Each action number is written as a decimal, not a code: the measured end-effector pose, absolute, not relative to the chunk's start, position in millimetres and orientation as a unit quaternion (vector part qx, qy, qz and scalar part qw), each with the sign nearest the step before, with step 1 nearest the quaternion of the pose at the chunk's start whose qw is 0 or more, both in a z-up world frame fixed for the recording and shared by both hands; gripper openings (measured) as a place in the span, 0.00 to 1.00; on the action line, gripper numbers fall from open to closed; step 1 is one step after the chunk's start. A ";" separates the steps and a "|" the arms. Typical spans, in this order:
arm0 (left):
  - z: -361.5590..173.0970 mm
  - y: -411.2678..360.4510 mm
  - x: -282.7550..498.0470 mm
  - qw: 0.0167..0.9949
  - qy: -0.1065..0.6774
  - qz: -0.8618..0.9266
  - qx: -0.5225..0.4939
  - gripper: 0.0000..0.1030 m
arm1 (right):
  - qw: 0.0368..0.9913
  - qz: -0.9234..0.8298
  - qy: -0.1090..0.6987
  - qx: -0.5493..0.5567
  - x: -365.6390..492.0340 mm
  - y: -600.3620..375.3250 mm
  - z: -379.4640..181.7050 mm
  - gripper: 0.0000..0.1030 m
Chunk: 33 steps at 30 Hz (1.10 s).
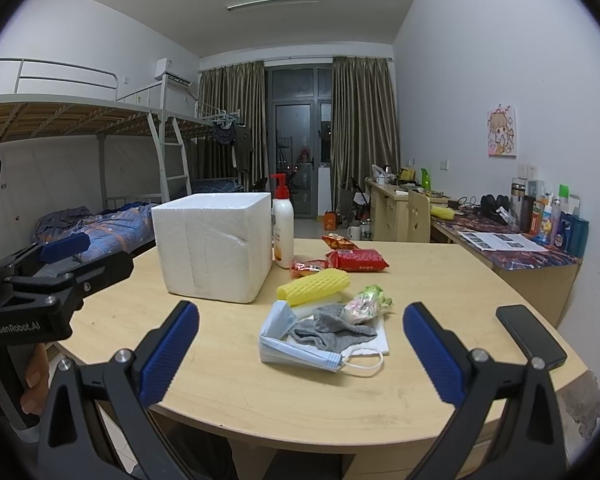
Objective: Organize soft objects
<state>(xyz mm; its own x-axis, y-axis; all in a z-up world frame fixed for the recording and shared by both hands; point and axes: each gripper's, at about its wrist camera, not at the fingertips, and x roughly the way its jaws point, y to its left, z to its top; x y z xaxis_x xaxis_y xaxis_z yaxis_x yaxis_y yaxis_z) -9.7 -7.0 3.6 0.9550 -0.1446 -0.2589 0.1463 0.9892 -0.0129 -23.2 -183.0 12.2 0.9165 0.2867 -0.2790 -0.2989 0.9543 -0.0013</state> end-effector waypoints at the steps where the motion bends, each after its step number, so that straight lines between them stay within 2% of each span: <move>1: 3.8 -6.3 -9.7 0.989 0.131 -0.074 0.004 1.00 | 0.978 0.151 0.139 -0.022 -22.9 -183.3 12.1 1.00; 33: -6.3 -13.6 75.1 0.979 0.189 -0.082 0.011 1.00 | 0.971 0.156 0.182 -0.024 58.9 -188.5 6.5 1.00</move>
<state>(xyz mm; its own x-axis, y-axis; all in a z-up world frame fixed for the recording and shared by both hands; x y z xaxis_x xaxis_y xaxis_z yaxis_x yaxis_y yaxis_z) 75.1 -13.6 -6.3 0.9152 -0.1558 -0.3717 0.1639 0.9864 -0.0099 58.9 -188.5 6.5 0.8855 0.2935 -0.3601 -0.3107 0.9504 0.0106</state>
